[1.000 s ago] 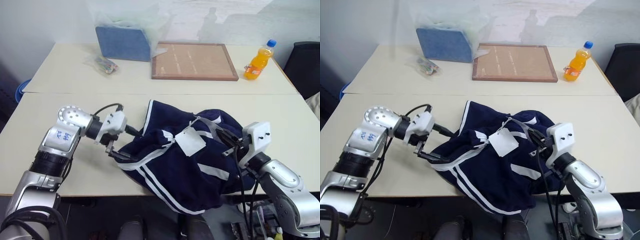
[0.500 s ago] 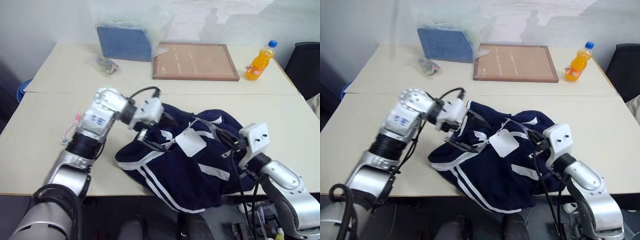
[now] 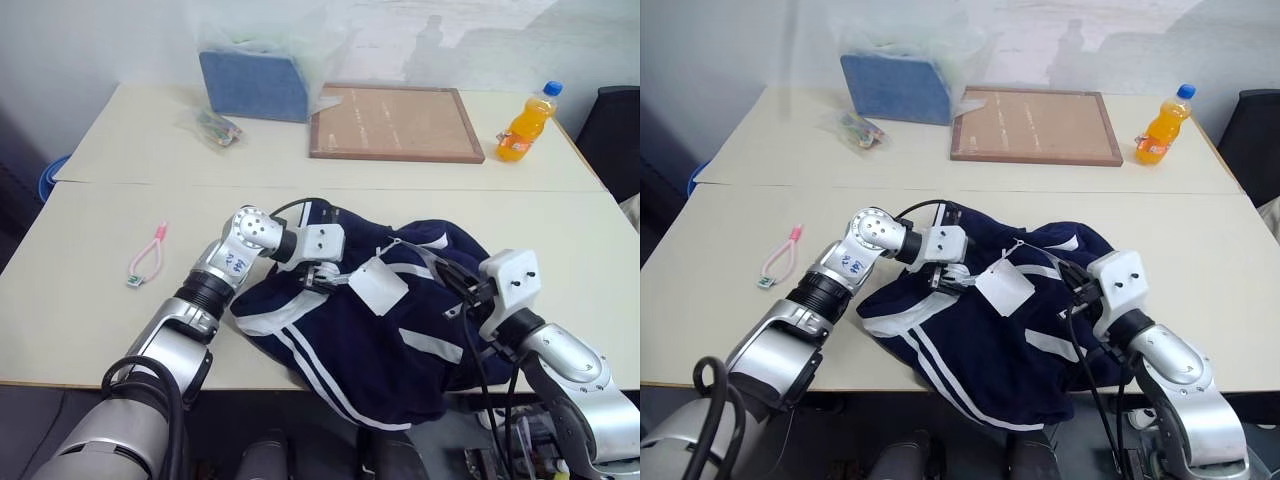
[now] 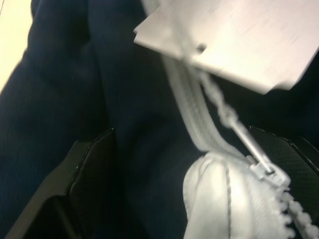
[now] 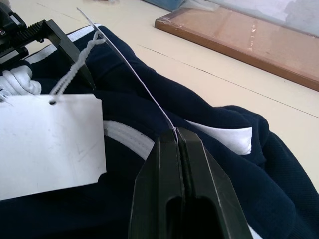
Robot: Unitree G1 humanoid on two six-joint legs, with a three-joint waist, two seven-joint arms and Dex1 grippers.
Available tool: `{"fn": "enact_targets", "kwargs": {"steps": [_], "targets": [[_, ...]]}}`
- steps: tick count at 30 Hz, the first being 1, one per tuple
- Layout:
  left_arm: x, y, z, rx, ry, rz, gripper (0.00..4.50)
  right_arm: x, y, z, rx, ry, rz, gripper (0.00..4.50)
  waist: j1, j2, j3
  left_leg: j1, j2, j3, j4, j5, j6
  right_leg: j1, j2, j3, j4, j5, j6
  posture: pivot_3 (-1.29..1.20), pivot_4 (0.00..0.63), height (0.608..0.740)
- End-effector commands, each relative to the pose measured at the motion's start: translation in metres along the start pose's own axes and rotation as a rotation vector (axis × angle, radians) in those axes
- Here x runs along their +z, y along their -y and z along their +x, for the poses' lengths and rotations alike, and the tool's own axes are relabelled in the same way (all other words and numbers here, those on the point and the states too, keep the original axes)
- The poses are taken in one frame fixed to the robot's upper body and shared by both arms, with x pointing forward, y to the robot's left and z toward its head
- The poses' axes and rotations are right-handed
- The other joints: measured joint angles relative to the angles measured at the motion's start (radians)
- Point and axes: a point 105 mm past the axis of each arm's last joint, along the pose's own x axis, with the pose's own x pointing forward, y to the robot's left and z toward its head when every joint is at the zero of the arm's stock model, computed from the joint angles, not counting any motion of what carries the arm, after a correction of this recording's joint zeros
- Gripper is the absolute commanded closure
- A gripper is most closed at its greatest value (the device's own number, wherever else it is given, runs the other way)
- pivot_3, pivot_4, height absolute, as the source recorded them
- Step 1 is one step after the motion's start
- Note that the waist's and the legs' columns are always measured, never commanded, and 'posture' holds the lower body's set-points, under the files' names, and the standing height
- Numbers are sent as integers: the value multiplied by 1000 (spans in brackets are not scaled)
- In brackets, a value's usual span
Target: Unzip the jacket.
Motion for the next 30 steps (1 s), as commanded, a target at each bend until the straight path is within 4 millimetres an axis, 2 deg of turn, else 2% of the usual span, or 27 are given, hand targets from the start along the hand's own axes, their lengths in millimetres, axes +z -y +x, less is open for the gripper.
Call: {"fn": "enact_targets", "kwargs": {"steps": [1, 7, 12, 15, 20, 23, 24, 27, 30], "targets": [[-7, -1, -8, 41, 35, -40, 0, 16, 4, -7, -29, 65, -31, 4490, 0, 0, 0, 0, 0, 0, 0, 0, 0, 0, 0, 0, 0, 0, 0, 0, 150, 740], [-15, 2, -8, 53, 51, -76, 0, 12, 16, -11, -94, 46, -10, 4490, 0, 0, 0, 0, 0, 0, 0, 0, 0, 0, 0, 0, 0, 0, 0, 0, 150, 740], [-17, 3, -8, 52, 50, -80, 0, 12, 35, -18, -200, 65, 64, 4490, 0, 0, 0, 0, 0, 0, 0, 0, 0, 0, 0, 0, 0, 0, 0, 0, 150, 740], [-20, 6, -8, 48, 47, -86, 0, 10, 53, -26, -304, 76, 135, 4490, 0, 0, 0, 0, 0, 0, 0, 0, 0, 0, 0, 0, 0, 0, 0, 0, 150, 740], [-23, 9, -7, 47, 44, -88, 0, 3, 68, -35, -370, 46, 126, 4490, 3, 0, 0, 0, 0, 0, 0, 0, 0, 0, 0, 0, 0, 0, 0, 0, 150, 740], [-21, 8, -8, 48, 50, -88, 0, 6, 55, -30, -289, 45, 96, 4490, 1, 0, 0, 0, 0, 0, 0, 0, 0, 0, 0, 0, 0, 0, 0, 0, 150, 740], [-20, 8, -8, 51, 55, -88, 0, 8, 45, -27, -236, 47, 90, 4490, 1, 0, 0, 0, 0, 0, 0, 0, 0, 0, 0, 0, 0, 0, 0, 0, 150, 740], [-18, 8, -15, 50, 68, -102, 0, 11, -1, -13, 3, 30, 43, 4490, -2, 0, 0, 1, 0, 0, 0, 0, 0, 0, 0, 0, 1, 0, 0, 0, 150, 740], [-18, 11, -25, 43, 71, -126, 0, 4, -23, -5, 113, -14, -43, 4490, -10, 0, 0, 1, 0, 0, 0, 0, 0, 0, 0, 0, 1, 0, 0, 0, 150, 740]]}}
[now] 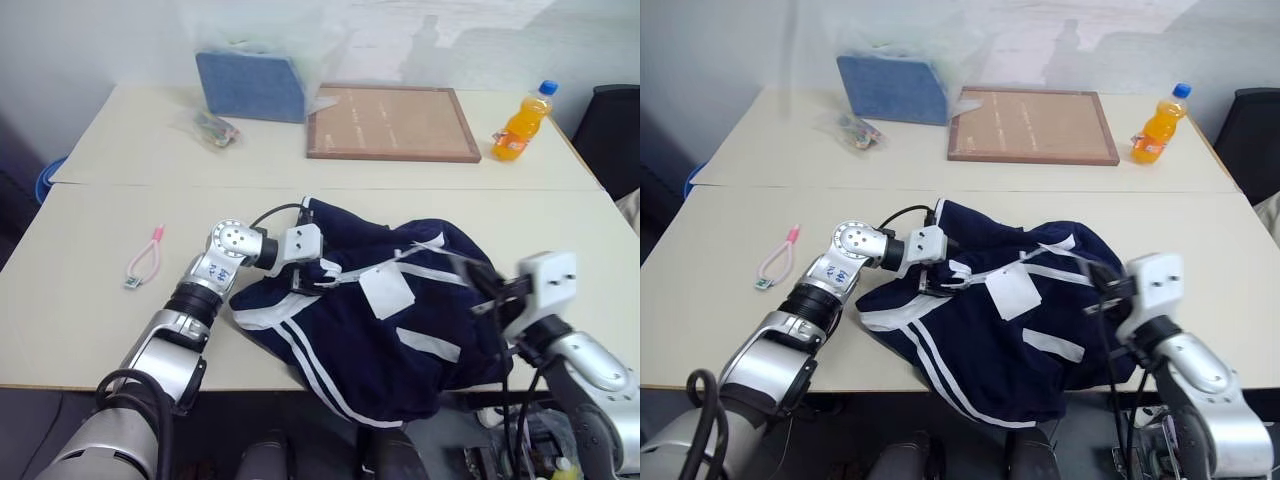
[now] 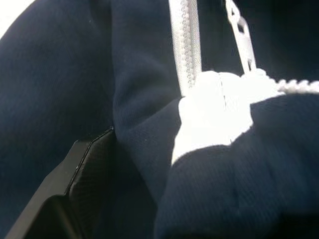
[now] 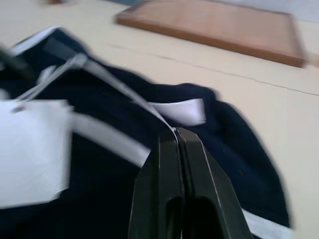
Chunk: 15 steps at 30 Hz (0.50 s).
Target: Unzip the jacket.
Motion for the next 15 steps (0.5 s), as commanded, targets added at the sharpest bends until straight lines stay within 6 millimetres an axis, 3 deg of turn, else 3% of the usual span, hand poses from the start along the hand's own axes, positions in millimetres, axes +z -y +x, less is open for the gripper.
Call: {"fn": "enact_targets", "kwargs": {"steps": [1, 3, 6, 11, 15], "targets": [[1, 3, -18, 4, 10, -27, 0, 4, -25, 5, 133, -1, -117, 4490, -5, 0, 0, 0, 0, 0, 0, 0, 0, 0, 0, 0, 0, 0, 0, 0, 150, 740], [-4, 9, -30, 11, 1, -60, 0, -3, -28, 6, 179, -38, -158, 4490, -11, 0, 0, 0, 0, 0, 0, 0, 0, 0, 0, 0, 0, 0, 0, 0, 150, 740], [-12, 17, -44, 38, -16, -104, 0, -6, -19, 3, 200, -63, -191, 3890, -15, 0, 0, 0, 0, -1, 0, 0, 0, 0, 0, 0, 0, 0, 0, 0, 150, 740], [-13, 20, -65, 106, -21, -146, 0, 0, 5, -12, 248, -117, -293, 2167, -9, 0, 0, 0, 0, -2, 1, 0, 0, 0, -1, 0, 0, 0, 0, 0, 150, 740], [12, 25, -95, 88, 11, -142, 0, 6, 19, -47, 385, -232, -394, 811, 1, -1, 1, 0, 0, -2, 0, 0, 0, 0, 0, 0, -1, 0, 0, 0, 150, 740]]}}
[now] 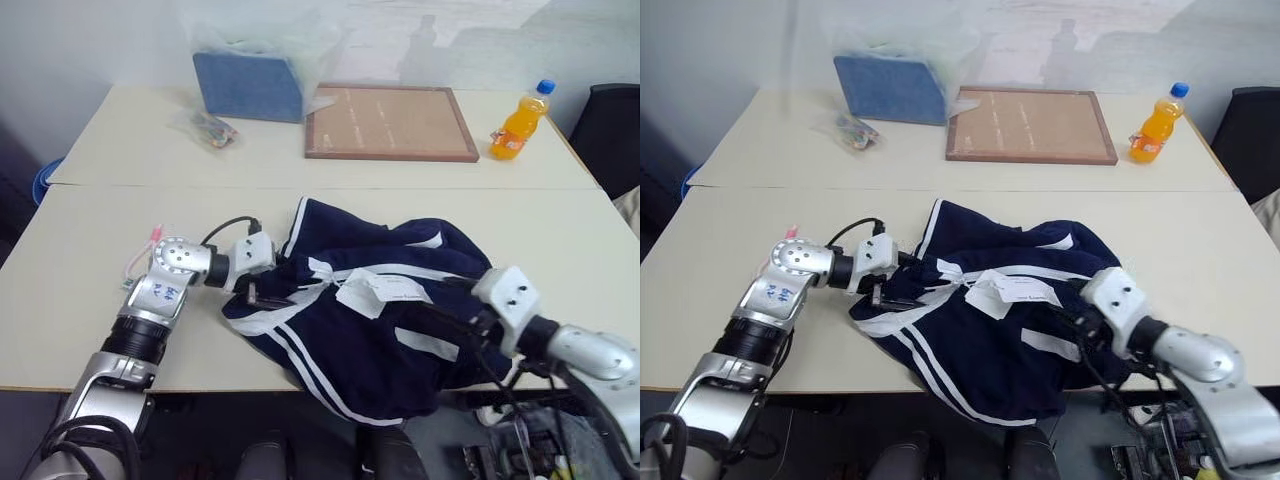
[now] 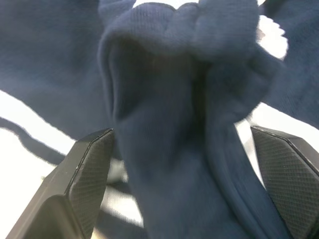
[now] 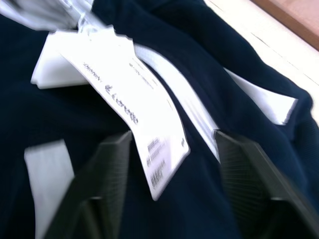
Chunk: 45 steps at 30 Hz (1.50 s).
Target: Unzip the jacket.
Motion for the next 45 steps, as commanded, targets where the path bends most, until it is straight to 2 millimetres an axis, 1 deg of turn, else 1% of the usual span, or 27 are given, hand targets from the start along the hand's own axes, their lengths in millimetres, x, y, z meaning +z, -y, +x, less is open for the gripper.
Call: {"fn": "enact_targets", "kwargs": {"steps": [1, 3, 5, 7, 8, 10, 13, 15, 17, 19, 21, 23, 24, 25, 26, 29, 30, 31, 32, 33, 34, 36, 37, 39, 41, 43, 45], "targets": [[37, 8, -33, -43, 92, 23, 0, 7, 2, -33, 115, -31, -87, 811, 5, 0, 0, 0, 0, 0, 0, 0, 0, 0, 0, 0, 0, 0, 0, 0, 150, 740], [52, 29, -49, -164, 115, 25, 0, 6, 0, -50, 191, -69, -95, 811, 8, -1, 0, 0, 1, 0, 0, 0, 0, 1, 0, 0, -1, 0, 0, 0, 150, 740], [53, 53, -61, -289, 78, 49, 0, 2, -10, -64, 292, -108, -93, 811, 8, -1, 0, 1, 1, -1, 0, 0, 0, 1, 0, 1, -1, 0, 0, 0, 150, 740], [43, 70, -63, -364, 2, 84, 0, -3, -20, -70, 377, -139, -96, 811, 8, 0, 0, 4, 1, -3, -1, 0, 0, 2, 0, 2, -1, 0, 0, 0, 150, 740], [33, 73, -61, -376, -48, 118, 0, -8, -23, -71, 403, -159, -107, 811, 8, 0, 0, 4, 1, -3, -1, 0, 0, 2, 1, 2, -1, 0, 0, 0, 150, 740], [17, 73, -56, -368, -119, 182, 0, -17, -25, -70, 427, -192, -147, 811, 8, 0, 0, 5, 1, -3, 0, 0, 0, 3, 1, 3, -2, 0, 0, 0, 150, 740], [0, 54, -40, -269, -204, 317, 0, -34, -18, -64, 436, -254, -228, 811, 13, -1, 0, 5, 0, -2, 1, 0, 0, 3, 0, 3, -5, 0, 0, 0, 150, 740], [-4, 48, -31, -252, -205, 356, 0, -39, -14, -58, 432, -263, -247, 811, 13, -1, 0, 4, 0, -1, 1, 0, 0, 3, 0, 2, -5, 1, -1, 0, 150, 740], [-4, 44, -23, -238, -178, 358, 0, -43, -10, -52, 423, -263, -262, 811, 11, -1, 0, 3, 0, 0, 0, -1, 0, 2, 0, 2, -2, 1, 0, 0, 150, 740], [-4, 42, -15, -235, -163, 370, 0, -50, -10, -47, 438, -279, -272, 811, 10, -1, 0, 1, 0, 2, 0, -1, 0, 1, 1, 1, -2, 1, -1, 0, 150, 740], [-5, 42, -10, -242, -162, 385, 0, -60, -12, -45, 474, -306, -280, 1184, 10, -1, 0, 0, 0, 3, 0, -1, 0, 1, 1, 0, -3, 1, 0, 0, 150, 740], [-5, 42, -8, -254, -157, 391, 396, -63, -13, -44, 491, -311, -278, 1725, 10, -1, 0, 1, 0, 3, 0, -1, 0, 1, 1, 0, -3, 1, 0, 0, 150, 740], [-5, 42, -8, -261, -155, 392, 633, -63, -13, -43, 493, -308, -278, 2141, 11, -1, 0, 1, 0, 3, 1, -1, 0, 2, 1, 0, -2, 1, 0, 0, 150, 740], [-5, 42, -8, -263, -151, 390, 862, -62, -12, -43, 492, -305, -279, 2434, 11, -1, 0, 1, 0, 3, 1, 0, 0, 2, 1, 0, -2, 1, 0, 0, 150, 740], [-4, 42, -8, -265, -146, 384, 1231, -62, -11, -43, 491, -302, -279, 2861, 11, -1, 0, 1, 0, 3, 2, 0, 0, 2, 0, 0, -1, 1, 0, 0, 150, 740], [-3, 43, -9, -281, -136, 370, 2154, -62, -9, -45, 489, -304, -278, 3932, 11, -1, 0, 2, 0, 2, 3, 0, 0, 3, 0, 0, 0, 1, 0, 0, 150, 740], [-2, 47, -9, -304, -128, 357, 2477, -63, -8, -47, 486, -310, -276, 4278, 11, -1, 0, 2, 0, 2, 3, 0, 0, 3, 0, 0, 0, 1, 0, 0, 150, 740], [0, 52, -10, -330, -118, 339, 2788, -65, -6, -49, 484, -319, -277, 4500, 11, -1, 0, 2, 0, 2, 3, 0, 0, 3, 0, 0, -1, 1, 0, 0, 150, 740], [1, 55, -11, -347, -110, 327, 3002, -66, -5, -50, 483, -325, -278, 4500, 11, -1, 0, 2, 0, 2, 3, -1, 0, 3, 0, 0, -1, 1, 0, 0, 150, 740], [2, 61, -11, -372, -103, 308, 3399, -68, -2, -53, 481, -340, -280, 4500, 11, -1, 0, 1, 0, 2, 3, 0, 0, 3, 0, 0, -1, 1, 0, 0, 150, 740], [2, 68, -11, -401, -99, 286, 3644, -72, 2, -57, 479, -359, -285, 4500, 10, -1, 0, 1, 0, 2, 3, -1, 0, 3, 0, 0, -1, 1, 0, 0, 150, 740], [3, 85, -12, -464, -92, 231, 4313, -79, 16, -67, 450, -410, -294, 4500, 9, -1, 0, 1, 0, 2, 2, -1, 0, 3, 0, 0, -1, 1, 0, 0, 150, 740], [4, 92, -13, -491, -92, 211, 4487, -83, 26, -72, 429, -440, -299, 4500, 9, -1, 0, 2, 0, 2, 2, -1, 0, 3, 0, 0, -1, 1, 0, 0, 150, 740], [4, 99, -13, -505, -97, 191, 4487, -91, 43, -85, 401, -501, -313, 4500, 8, -1, 0, 2, 1, 2, 2, -1, 0, 3, 0, 0, -1, 1, 0, 0, 150, 740], [1, 95, -9, -462, -112, 198, 4487, -95, 54, -94, 385, -535, -334, 4500, 11, -1, 0, 2, 1, 2, 3, 0, 0, 3, 0, 1, -1, 1, 0, 0, 150, 740], [0, 87, -5, -399, -119, 200, 4487, -91, 54, -93, 391, -508, -326, 4500, 10, -1, 0, 3, 1, 2, 3, 0, 0, 3, 0, 0, -1, 1, 0, 0, 150, 740], [0, 78, 0, -333, -114, 193, 4487, -85, 47, -86, 417, -464, -323, 4500, 10, 0, 0, 3, 1, 2, 3, 0, 0, 3, 0, 1, -1, 1, 0, 0, 150, 740]]}}
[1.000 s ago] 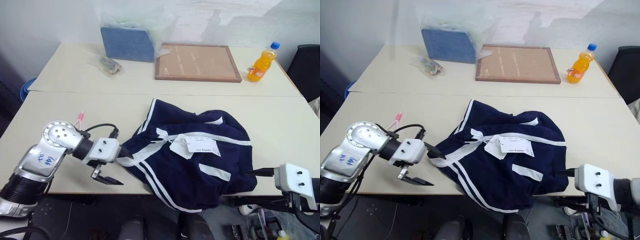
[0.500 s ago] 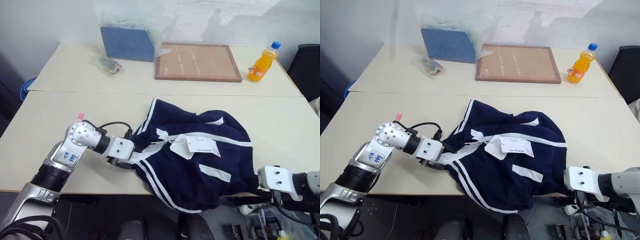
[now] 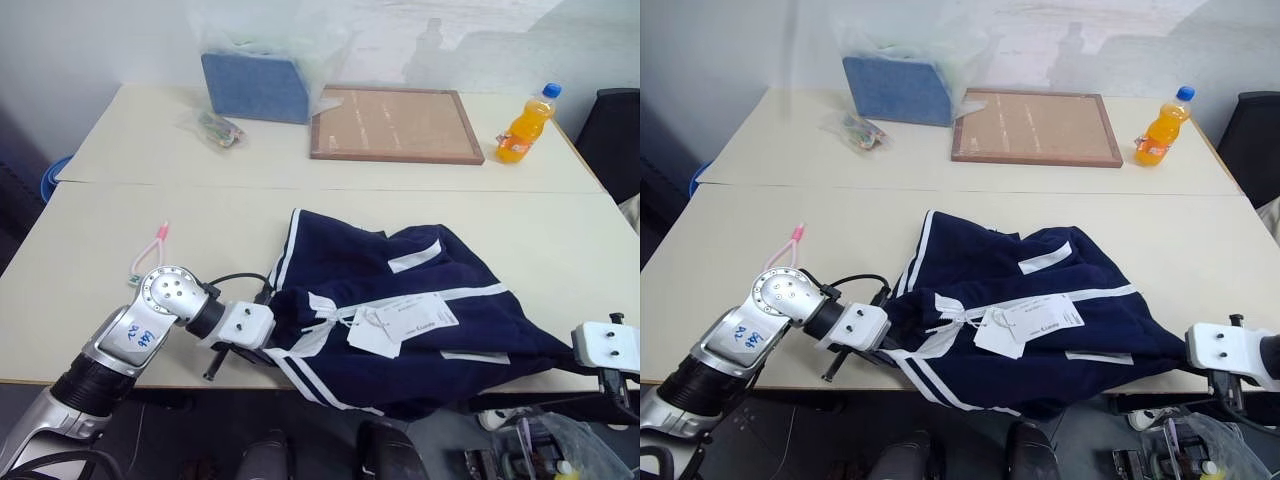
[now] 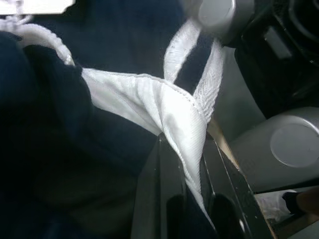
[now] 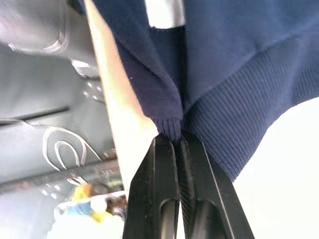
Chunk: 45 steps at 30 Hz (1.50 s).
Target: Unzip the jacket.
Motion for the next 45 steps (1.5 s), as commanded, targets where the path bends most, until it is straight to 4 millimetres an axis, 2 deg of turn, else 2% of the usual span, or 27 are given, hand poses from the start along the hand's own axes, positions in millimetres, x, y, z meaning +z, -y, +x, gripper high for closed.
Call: {"fn": "enact_targets", "kwargs": {"steps": [1, 4, 5, 8, 10, 13, 16, 19, 21, 23, 25, 27, 31, 35, 43, 44, 45], "targets": [[-2, -19, -4, 125, -15, -6, 4487, 14, 5, -4, -19, 45, -25, 4500, 0, 0, 0, 0, 0, 0, 0, 0, 0, 0, 0, 0, 0, 0, 0, 0, 150, 740], [-2, -29, -4, 182, 6, -38, 4487, 25, 5, 2, -24, 80, -16, 4500, 0, 0, 0, 0, 0, -1, 0, 0, 0, 0, 0, 0, 0, 0, 0, 0, 150, 740], [-2, -28, -3, 178, 13, -48, 4188, 27, 3, 3, -13, 84, -15, 4500, 0, 0, 0, 0, 0, -1, 0, 0, 0, 0, 0, 0, 0, 0, 0, 0, 150, 740], [-3, -21, -5, 137, 15, -70, 3464, 34, -6, 4, 41, 106, 22, 3821, 1, 0, 0, 0, 0, -1, 0, 0, 0, 0, 0, 0, 1, 0, 0, 0, 150, 740], [-6, -15, -10, 116, 0, -69, 2822, 39, -5, 1, 34, 119, 17, 3146, 0, 0, 0, 0, 0, -2, 0, 0, 0, 0, 0, 0, 1, 0, 0, 0, 150, 740], [-4, -9, -23, 95, 32, -129, 1964, 54, 11, -10, -9, 178, 49, 2203, -5, 0, 0, 0, 0, -2, 0, 0, 0, 0, 0, 0, 1, 0, 0, 0, 150, 740], [7, -13, -46, 84, 114, -196, 1092, 79, 31, -23, -34, 299, 117, 2197, -8, 1, 0, 1, 1, -5, 0, 0, 0, -1, 0, 2, 2, 0, 0, 0, 150, 740], [23, -29, -69, 111, 217, -258, 1092, 102, 50, -31, -55, 401, 150, 2197, -5, 1, 1, 0, 1, -5, 1, 0, 0, -2, 0, 2, 3, 0, 0, 0, 150, 740], [35, -54, -83, 166, 296, -301, 1092, 122, 71, -30, -92, 455, 131, 2197, -1, 1, 1, -1, 1, -5, 3, 0, 0, -2, 0, 2, 4, 0, 0, 0, 150, 740], [32, -79, -84, 247, 275, -356, 1092, 139, 92, -25, -133, 469, 105, 2197, 1, 1, 1, -2, 0, -3, 4, 0, 0, -2, 0, 1, 3, 0, 0, 0, 150, 740], [20, -102, -77, 327, 204, -421, 1092, 151, 119, -15, -198, 441, 64, 2197, -3, 1, 0, -1, 0, -1, 3, 0, 0, -1, 0, 0, 3, 0, 0, 0, 150, 740], [12, -115, -70, 361, 155, -466, 1092, 161, 139, -5, -243, 408, 28, 2197, -12, 1, 0, -2, -1, 1, 2, 0, 0, -2, 0, 0, 2, 0, 0, 0, 150, 740], [-2, -128, -46, 358, 59, -521, 1092, 168, 164, 25, -256, 257, -169, 2197, -27, 1, 1, -6, -1, 2, -2, 0, -1, -7, 0, -2, 2, 0, 0, 0, 150, 740], [-12, -133, -29, 357, -16, -528, 1092, 162, 173, 47, -191, 102, -370, 2197, -33, 1, 1, -7, -2, 2, -2, 0, -1, -8, 0, -3, 0, 0, 0, 0, 150, 740], [-13, -140, -20, 377, -19, -557, 1092, 172, 185, 72, -176, 74, -471, 2197, -48, 2, 1, -4, -1, 1, 0, 2, -1, -5, -1, -3, 4, 0, 0, 0, 150, 740], [-13, -140, -19, 380, -12, -557, 1493, 173, 187, 75, -186, 76, -471, 2568, -50, 2, 1, -4, -1, 0, 0, 2, -1, -4, -1, -3, 4, 0, 0, 0, 150, 740], [-13, -140, -19, 380, -9, -555, 1677, 174, 187, 77, -190, 77, -472, 2748, -51, 2, 1, -4, -1, 0, 0, 2, -1, -4, -1, -3, 4, 0, 0, 0, 150, 740]]}}
